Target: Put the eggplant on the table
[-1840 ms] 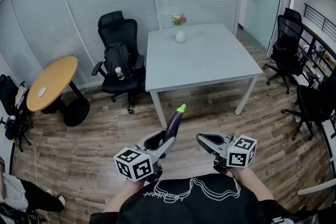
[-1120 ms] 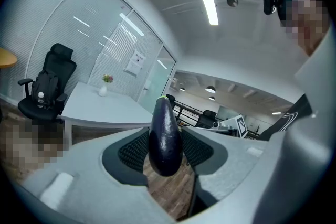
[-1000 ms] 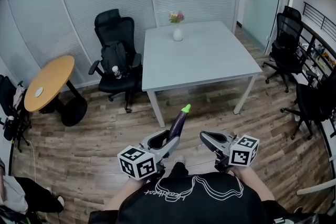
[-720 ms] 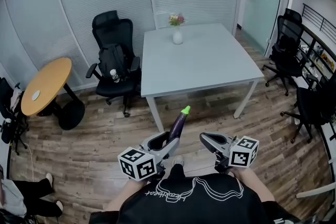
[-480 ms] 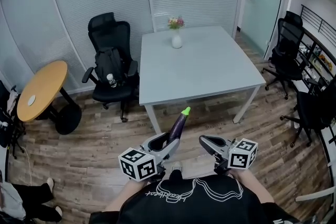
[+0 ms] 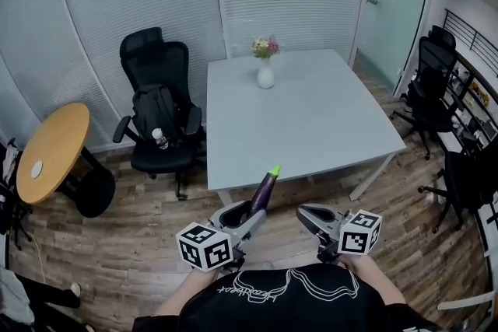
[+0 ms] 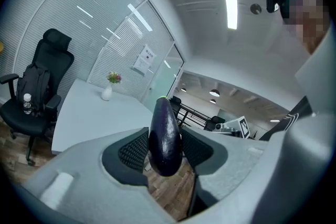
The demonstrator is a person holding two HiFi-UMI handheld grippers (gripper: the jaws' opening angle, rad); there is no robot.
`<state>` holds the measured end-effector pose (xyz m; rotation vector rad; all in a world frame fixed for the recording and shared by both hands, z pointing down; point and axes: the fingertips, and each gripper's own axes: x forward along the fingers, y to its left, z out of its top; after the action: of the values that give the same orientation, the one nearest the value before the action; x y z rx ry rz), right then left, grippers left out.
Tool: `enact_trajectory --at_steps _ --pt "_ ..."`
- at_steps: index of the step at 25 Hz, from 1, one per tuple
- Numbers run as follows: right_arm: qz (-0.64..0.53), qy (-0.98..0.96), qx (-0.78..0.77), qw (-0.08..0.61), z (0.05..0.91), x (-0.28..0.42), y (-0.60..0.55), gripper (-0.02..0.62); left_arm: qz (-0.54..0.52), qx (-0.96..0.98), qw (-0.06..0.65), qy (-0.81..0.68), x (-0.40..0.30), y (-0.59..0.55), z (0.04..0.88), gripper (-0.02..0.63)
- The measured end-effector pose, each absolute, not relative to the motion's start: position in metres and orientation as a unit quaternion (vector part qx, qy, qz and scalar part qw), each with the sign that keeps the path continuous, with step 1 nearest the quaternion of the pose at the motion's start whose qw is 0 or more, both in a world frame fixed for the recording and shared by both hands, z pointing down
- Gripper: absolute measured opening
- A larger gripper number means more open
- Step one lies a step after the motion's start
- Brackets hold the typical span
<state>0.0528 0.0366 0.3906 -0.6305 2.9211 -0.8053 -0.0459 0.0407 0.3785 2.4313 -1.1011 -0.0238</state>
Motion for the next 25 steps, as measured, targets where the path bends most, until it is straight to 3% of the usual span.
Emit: enact_trajectory --at_steps 10,25 --pt "-0.257 0.941 -0.220 0.025 0.392 0.001 -0.077 0.008 -0.011 0.884 0.237 -0.403 -0.105 -0.077 0.387 0.202" --pt "-0.304 0.927 -0.218 0.022 0.430 -0.003 -0.151 0.008 0.020 0.864 0.280 -0.419 -0.116 -0.150 0.431 0.202"
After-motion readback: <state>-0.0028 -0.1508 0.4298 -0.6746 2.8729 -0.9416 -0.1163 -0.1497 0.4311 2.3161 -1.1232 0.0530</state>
